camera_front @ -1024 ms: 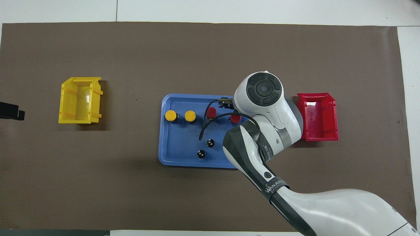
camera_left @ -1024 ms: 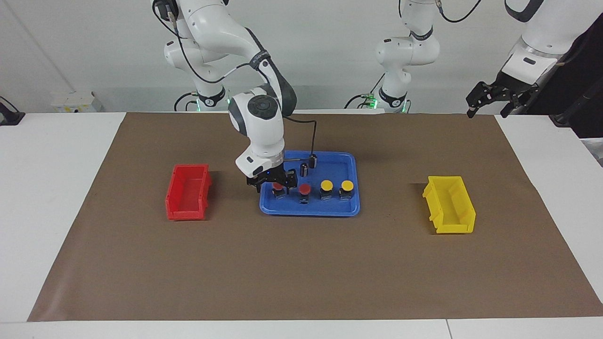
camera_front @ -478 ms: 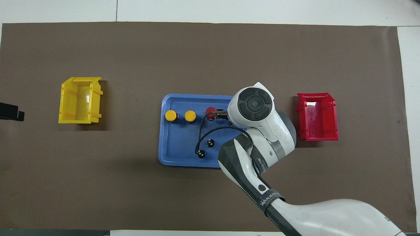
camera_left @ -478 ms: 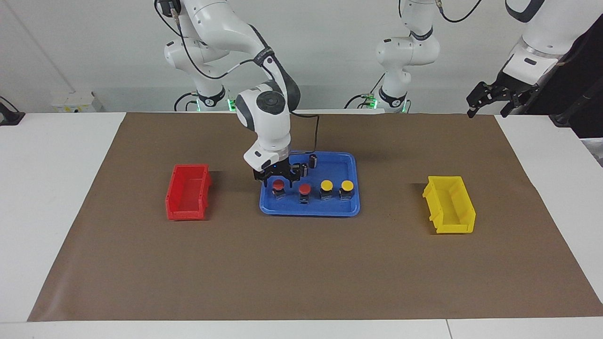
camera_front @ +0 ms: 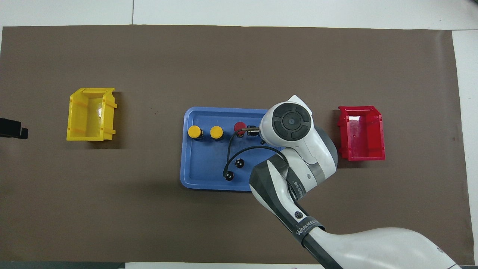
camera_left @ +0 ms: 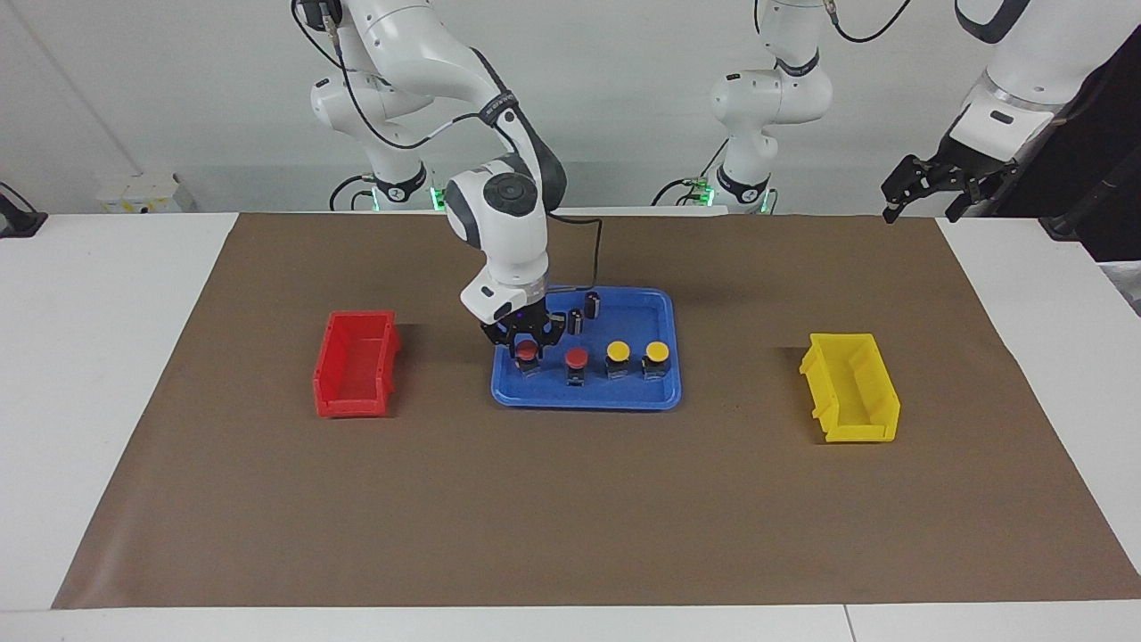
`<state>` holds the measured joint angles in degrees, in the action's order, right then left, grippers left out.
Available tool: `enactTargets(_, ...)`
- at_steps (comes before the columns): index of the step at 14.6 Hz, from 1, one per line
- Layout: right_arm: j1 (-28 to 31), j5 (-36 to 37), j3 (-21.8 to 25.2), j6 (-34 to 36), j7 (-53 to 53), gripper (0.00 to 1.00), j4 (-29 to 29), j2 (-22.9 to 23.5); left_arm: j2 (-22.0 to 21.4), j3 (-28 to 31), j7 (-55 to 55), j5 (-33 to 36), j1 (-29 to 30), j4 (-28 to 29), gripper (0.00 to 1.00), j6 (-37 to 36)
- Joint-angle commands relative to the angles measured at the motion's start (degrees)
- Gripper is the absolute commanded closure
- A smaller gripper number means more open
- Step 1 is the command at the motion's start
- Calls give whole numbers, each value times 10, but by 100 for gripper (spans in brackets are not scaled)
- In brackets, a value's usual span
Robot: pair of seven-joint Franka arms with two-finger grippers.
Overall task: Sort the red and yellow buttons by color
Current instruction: 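Carry the red button to the red bin and open the right gripper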
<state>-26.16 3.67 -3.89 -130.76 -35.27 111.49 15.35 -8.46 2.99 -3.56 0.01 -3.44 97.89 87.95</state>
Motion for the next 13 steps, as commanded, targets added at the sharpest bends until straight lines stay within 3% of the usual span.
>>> enactTargets(1,14,5,2,30,30,74,-27,-11,-11,-4,10,7,-8,22,0,34)
enactTargets(4,103,-5,3,155,144,74,-113,-36,10,-8,112,7,-86,79,0,151)
enactTargets(6,166,-8,3,204,230,74,-107,-86,50,-8,196,7,-139,99,0,225)
enactTargets(8,224,-19,4,230,307,74,-60,-133,101,-8,266,7,-189,105,1,280)
enactTargets(10,267,-24,4,220,355,74,-6,-163,144,-8,322,7,-227,112,8,331)
enactTargets(13,297,-25,4,122,376,74,99,-197,175,-8,352,6,-261,121,18,362)
